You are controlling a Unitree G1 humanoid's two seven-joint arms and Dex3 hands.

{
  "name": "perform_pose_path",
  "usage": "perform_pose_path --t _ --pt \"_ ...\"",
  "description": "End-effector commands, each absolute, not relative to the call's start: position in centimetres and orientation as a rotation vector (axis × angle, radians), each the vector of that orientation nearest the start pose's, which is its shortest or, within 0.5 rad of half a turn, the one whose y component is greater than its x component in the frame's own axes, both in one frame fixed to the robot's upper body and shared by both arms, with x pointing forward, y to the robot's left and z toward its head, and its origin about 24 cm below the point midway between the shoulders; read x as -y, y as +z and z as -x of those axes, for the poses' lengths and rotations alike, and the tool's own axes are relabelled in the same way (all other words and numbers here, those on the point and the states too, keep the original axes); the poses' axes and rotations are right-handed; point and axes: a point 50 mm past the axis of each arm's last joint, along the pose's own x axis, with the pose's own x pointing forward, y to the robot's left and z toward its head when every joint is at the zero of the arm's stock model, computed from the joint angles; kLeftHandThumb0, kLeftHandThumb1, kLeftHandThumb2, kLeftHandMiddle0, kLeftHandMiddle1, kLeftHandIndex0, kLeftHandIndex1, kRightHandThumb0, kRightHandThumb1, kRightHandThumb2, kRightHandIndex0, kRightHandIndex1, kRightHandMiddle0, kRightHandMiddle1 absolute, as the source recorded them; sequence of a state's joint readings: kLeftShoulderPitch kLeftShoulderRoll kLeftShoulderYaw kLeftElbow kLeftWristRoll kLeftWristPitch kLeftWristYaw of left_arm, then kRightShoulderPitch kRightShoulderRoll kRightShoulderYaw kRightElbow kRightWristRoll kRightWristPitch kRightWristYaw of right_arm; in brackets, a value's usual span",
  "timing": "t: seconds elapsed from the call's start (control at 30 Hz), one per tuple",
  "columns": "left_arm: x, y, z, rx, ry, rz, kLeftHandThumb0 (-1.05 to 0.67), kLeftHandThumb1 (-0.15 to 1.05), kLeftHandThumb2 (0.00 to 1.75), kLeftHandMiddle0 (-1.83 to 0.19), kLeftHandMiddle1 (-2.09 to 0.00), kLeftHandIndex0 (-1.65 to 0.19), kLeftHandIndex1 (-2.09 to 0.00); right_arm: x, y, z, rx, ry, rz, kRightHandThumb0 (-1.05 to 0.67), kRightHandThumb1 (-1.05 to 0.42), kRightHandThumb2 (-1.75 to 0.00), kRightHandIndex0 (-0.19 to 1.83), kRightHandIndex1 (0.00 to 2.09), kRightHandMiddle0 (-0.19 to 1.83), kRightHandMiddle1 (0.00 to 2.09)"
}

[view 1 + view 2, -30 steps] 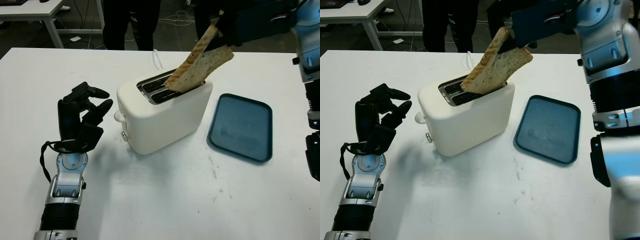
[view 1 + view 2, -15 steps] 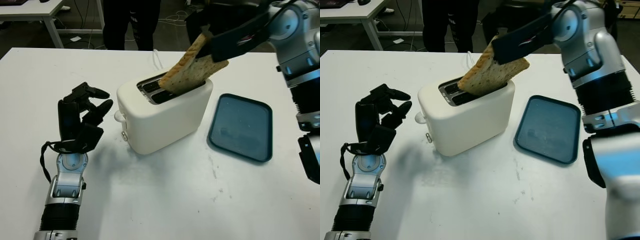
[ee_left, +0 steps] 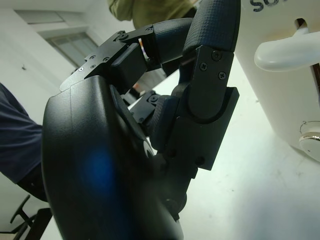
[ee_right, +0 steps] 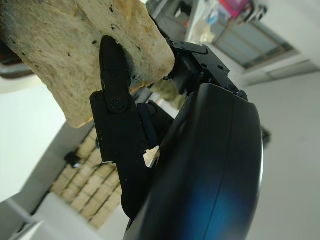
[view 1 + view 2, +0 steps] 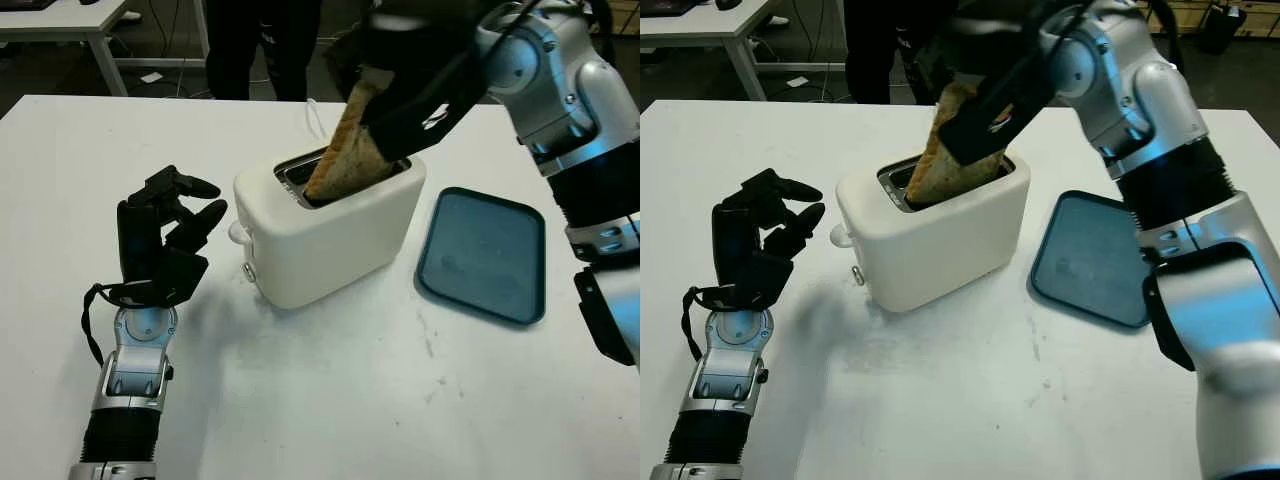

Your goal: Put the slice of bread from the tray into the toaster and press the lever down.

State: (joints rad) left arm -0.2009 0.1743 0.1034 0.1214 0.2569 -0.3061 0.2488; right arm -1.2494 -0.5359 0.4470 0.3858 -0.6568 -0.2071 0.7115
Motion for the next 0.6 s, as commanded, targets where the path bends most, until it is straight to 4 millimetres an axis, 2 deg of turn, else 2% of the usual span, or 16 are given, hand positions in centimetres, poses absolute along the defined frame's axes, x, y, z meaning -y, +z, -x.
perform_pose_path --t 0.0,0.23,0.57 --pt "-19.7 10.2 -28.1 0.425 0.268 -0.387 -0.95 0.92 0.14 -1.02 -1.47 -0.84 -1.05 6.7 31.4 -35.4 0.549 0.638 1.758 -0.45 -0.91 -0.13 1.15 1.75 0.87 1.75" --pt "-19.7 10.2 -28.0 0.421 0.27 -0.377 -0.96 0.92 0.14 -1.0 -1.47 -0.84 -1.04 6.0 31.5 -34.9 0.548 0.674 1.782 -0.44 -0.92 -0.1 1.13 1.75 0.84 1.75" --pt "-19.7 10.1 -28.0 0.423 0.276 -0.382 -0.96 0.92 0.14 -1.0 -1.46 -0.85 -1.03 5.5 30.4 -34.9 0.525 0.716 1.825 -0.43 -0.92 -0.1 1.1 1.75 0.71 1.74"
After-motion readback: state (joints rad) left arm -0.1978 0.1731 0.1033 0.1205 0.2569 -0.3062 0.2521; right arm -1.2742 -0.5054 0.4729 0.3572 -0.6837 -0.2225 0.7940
